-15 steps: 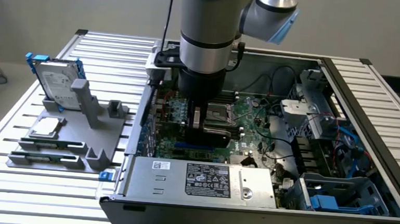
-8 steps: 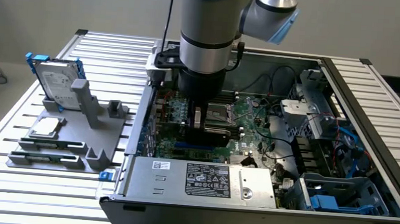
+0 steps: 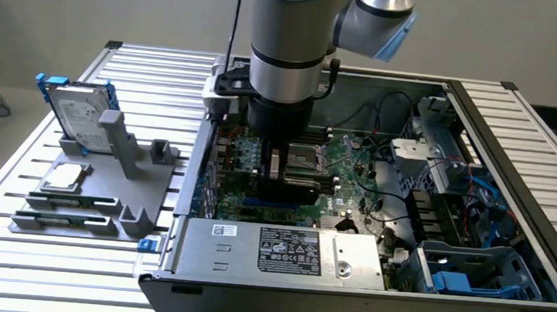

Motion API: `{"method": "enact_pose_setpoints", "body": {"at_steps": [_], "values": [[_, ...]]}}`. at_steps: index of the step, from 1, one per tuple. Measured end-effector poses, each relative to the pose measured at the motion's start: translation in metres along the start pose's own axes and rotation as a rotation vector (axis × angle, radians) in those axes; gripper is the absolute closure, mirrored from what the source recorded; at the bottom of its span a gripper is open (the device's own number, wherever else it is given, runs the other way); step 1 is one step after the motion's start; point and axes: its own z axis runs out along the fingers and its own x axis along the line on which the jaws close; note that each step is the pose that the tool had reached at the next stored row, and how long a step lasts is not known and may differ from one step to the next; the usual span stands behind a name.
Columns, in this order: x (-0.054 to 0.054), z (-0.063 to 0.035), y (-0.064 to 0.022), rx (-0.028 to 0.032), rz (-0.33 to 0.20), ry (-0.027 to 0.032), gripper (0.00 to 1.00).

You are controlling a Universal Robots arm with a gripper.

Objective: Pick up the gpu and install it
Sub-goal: 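Insert the gpu into the slot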

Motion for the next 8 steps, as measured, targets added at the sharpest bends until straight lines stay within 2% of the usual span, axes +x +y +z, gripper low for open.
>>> {"method": "enact_pose_setpoints", "body": {"at_steps": [8], "values": [[0.0, 0.0028, 0.0024, 0.0015, 0.0, 0.0001, 0.74]]}}
